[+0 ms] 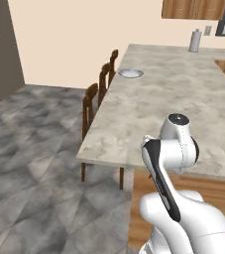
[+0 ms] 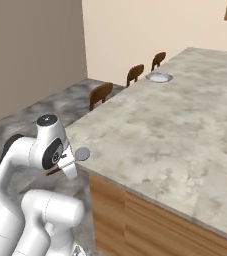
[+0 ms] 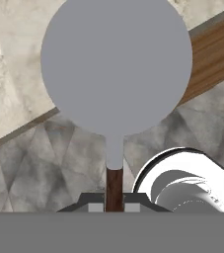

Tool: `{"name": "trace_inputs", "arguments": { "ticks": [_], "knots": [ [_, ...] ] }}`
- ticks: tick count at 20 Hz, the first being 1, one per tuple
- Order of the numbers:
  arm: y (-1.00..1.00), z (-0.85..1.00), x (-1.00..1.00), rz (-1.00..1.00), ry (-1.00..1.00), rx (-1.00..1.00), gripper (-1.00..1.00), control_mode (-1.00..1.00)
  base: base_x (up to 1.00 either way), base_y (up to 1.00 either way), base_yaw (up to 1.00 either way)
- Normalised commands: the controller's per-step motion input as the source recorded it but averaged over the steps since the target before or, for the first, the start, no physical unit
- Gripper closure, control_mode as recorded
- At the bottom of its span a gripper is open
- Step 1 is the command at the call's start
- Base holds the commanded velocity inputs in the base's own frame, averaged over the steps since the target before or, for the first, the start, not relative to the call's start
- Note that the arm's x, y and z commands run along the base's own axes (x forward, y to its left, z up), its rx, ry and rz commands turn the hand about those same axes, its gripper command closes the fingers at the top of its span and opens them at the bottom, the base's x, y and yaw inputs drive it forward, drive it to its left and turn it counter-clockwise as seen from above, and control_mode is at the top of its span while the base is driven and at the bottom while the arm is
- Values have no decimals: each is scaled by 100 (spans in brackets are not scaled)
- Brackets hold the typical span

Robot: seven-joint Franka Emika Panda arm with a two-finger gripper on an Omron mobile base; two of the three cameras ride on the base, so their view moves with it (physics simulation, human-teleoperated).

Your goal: Take the fork and place it on the left side of the plate. Then take the spoon and place it on the right side of the plate. Make sure they're directly next to the plate.

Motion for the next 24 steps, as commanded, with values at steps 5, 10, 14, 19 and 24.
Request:
{"name": "trace_inputs", "arguments": {
  "ticks": [5,10,14,19,24],
  "knots": [
    [0,0,0,0,0,0,100,100,9,91,-6],
    [0,0,0,0,0,0,100,100,14,87,-10],
    [0,0,0,0,0,0,100,100,19,82,-15],
    [0,0,0,0,0,0,100,100,22,80,-18],
    [0,0,0,0,0,0,100,100,26,77,-20]
  ]
}}
